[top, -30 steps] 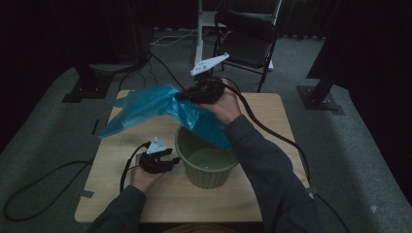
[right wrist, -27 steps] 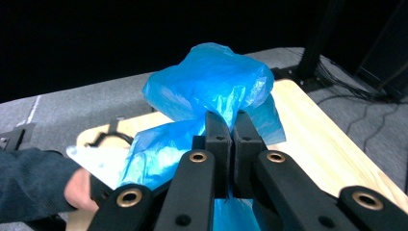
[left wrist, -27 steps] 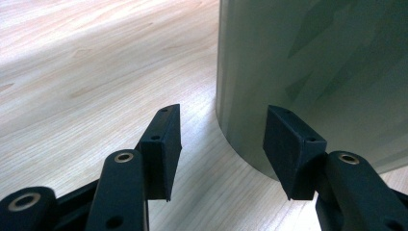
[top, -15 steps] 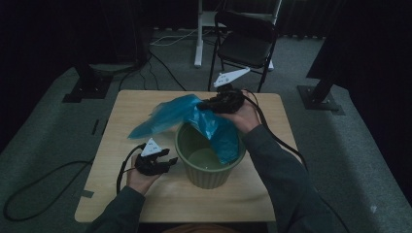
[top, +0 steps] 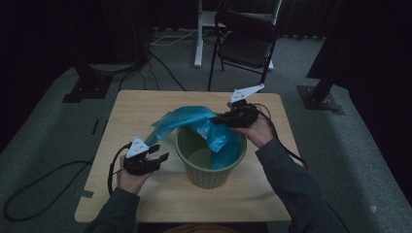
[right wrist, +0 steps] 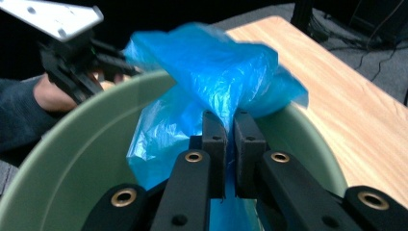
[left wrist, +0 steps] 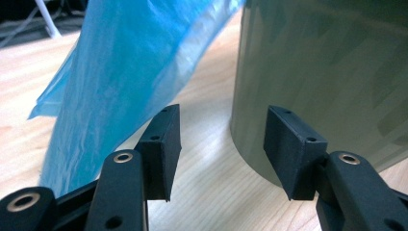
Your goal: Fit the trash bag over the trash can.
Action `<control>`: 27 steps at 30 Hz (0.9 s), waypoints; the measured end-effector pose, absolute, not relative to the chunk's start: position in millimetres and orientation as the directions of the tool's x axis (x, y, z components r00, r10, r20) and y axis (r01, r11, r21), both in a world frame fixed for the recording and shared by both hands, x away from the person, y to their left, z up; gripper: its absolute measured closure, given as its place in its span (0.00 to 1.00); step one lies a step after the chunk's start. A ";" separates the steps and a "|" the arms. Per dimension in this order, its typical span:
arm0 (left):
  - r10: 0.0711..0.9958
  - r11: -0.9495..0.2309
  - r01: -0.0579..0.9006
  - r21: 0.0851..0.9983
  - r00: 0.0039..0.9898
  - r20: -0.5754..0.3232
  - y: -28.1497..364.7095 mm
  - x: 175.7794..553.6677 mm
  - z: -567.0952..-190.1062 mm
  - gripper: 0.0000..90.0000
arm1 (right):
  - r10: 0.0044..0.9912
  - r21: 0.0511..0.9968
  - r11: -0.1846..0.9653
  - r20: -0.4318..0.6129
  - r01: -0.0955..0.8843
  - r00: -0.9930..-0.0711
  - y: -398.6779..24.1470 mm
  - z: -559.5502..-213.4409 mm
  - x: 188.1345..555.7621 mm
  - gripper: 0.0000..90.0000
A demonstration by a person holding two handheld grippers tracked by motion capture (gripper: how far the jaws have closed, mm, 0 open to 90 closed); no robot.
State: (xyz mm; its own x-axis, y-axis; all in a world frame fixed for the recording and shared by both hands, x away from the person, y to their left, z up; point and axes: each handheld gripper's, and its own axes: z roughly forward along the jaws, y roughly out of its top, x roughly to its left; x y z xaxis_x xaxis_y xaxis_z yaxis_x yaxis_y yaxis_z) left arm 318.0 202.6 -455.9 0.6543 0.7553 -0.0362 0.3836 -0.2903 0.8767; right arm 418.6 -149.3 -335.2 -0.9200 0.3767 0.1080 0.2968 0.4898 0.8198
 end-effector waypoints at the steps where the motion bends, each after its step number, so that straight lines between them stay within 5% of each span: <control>1: 0.757 -0.285 0.379 0.880 0.652 -0.036 203.7 317.0 -454.0 0.53 | 0.380 0.818 0.492 0.107 0.299 -0.919 -150.9 -337.0 418.1 0.95; 27: 0.753 -0.223 0.340 0.914 0.655 -0.060 209.1 315.2 -436.7 0.52 | 0.391 0.735 0.622 0.008 0.271 -0.920 -173.5 -366.9 400.8 0.98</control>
